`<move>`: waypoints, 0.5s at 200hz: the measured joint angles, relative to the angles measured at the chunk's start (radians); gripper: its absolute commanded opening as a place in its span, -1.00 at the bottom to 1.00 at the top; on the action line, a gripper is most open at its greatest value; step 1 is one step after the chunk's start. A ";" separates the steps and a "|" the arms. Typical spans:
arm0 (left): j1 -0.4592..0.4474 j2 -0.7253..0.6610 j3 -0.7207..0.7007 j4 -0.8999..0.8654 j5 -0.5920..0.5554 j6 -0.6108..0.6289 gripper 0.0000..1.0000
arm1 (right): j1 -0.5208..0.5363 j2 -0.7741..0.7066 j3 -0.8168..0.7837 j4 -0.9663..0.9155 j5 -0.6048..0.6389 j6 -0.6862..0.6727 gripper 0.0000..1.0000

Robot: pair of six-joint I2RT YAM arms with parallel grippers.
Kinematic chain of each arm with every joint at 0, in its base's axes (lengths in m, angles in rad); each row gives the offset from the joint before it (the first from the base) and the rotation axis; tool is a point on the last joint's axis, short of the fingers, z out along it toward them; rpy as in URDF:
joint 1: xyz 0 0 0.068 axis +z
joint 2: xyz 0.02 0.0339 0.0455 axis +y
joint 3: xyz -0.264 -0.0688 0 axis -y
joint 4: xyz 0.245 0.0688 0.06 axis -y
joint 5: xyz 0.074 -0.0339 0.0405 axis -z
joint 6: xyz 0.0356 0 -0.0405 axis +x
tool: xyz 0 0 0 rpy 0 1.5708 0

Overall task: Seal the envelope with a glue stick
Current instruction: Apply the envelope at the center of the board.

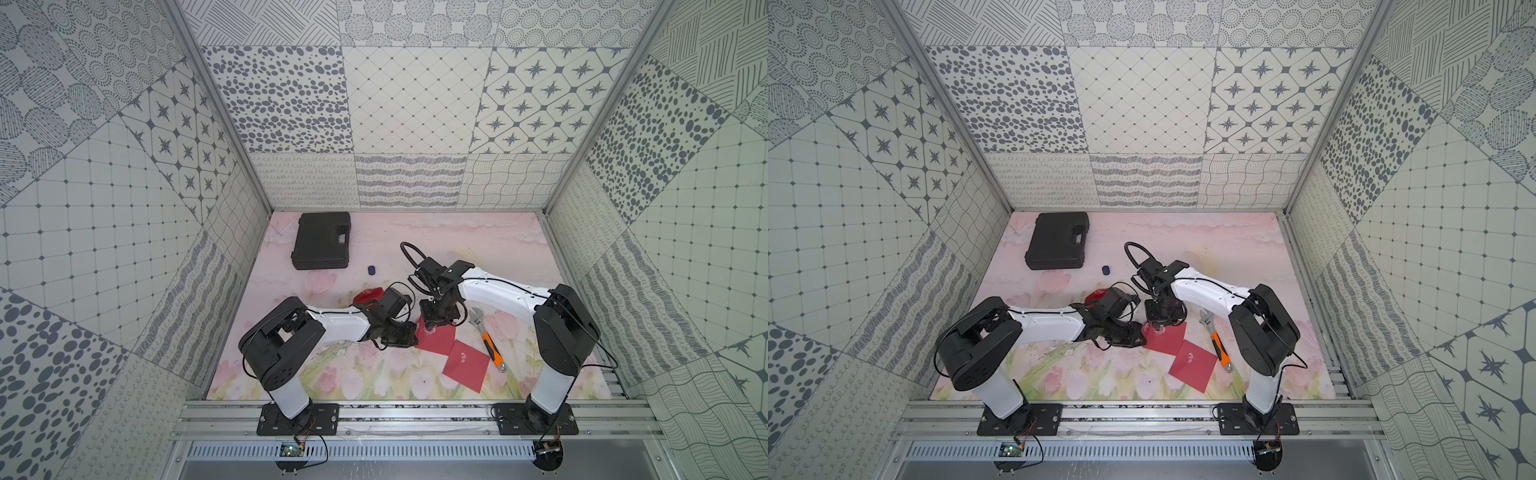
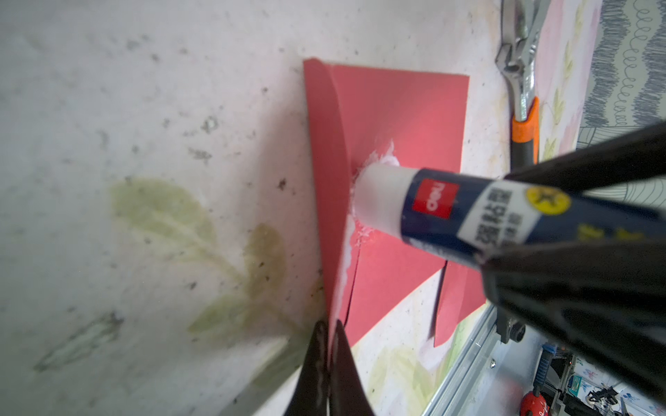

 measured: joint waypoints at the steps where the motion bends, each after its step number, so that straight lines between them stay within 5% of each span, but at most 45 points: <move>1: 0.000 0.000 0.000 0.000 0.000 0.000 -1.00 | 0.000 0.000 0.000 0.000 0.001 0.000 -1.00; 49: 0.000 0.000 0.001 0.000 0.000 0.000 -1.00 | 0.017 0.010 0.027 -0.041 0.121 -0.008 -1.00; 100: 0.000 0.000 0.010 -0.018 0.000 0.000 -1.00 | -0.006 -0.004 -0.002 -0.003 0.008 -0.006 -1.00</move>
